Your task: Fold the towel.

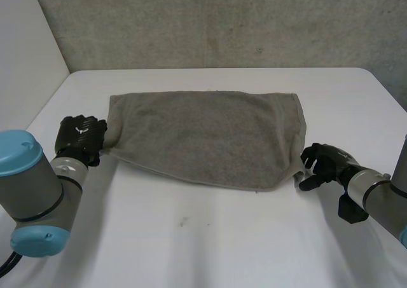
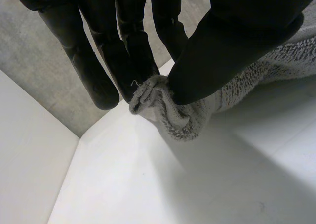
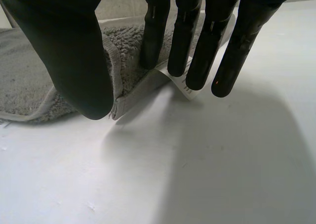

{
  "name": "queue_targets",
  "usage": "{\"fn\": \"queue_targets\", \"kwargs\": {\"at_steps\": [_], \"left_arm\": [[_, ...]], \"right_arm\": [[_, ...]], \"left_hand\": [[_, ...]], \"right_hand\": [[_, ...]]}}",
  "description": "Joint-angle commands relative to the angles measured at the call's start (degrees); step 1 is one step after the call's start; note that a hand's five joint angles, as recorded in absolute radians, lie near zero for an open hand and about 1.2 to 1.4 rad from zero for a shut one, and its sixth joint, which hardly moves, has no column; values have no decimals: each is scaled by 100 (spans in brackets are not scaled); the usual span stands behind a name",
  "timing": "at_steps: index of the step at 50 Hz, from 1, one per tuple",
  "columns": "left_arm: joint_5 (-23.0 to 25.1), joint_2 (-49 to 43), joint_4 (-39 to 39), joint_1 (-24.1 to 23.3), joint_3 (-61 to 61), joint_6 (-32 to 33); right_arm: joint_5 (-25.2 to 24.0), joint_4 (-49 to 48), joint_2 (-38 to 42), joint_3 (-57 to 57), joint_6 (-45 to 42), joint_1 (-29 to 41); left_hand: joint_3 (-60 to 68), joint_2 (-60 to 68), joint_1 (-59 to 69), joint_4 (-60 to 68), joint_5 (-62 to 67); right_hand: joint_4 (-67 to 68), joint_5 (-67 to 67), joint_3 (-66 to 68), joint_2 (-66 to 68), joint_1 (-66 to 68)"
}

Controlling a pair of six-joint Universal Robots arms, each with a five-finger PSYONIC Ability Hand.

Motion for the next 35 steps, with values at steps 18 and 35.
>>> {"fn": "queue_targets", "kwargs": {"at_steps": [18,35], "left_arm": [[-8,-8,-19,-8,-8,0],[-17,-8,-28,-25,-8,0]], "right_arm": [[86,10,390,-394,802,16],[77,-490,399,-394,1057,-19]], "left_hand": [[1035,1027,1187,1023,1086],[1035,1027,1187,1023,1086]], "right_hand": [[408,424,393,323,867],[4136,4152,4122,4052,4596]]}}
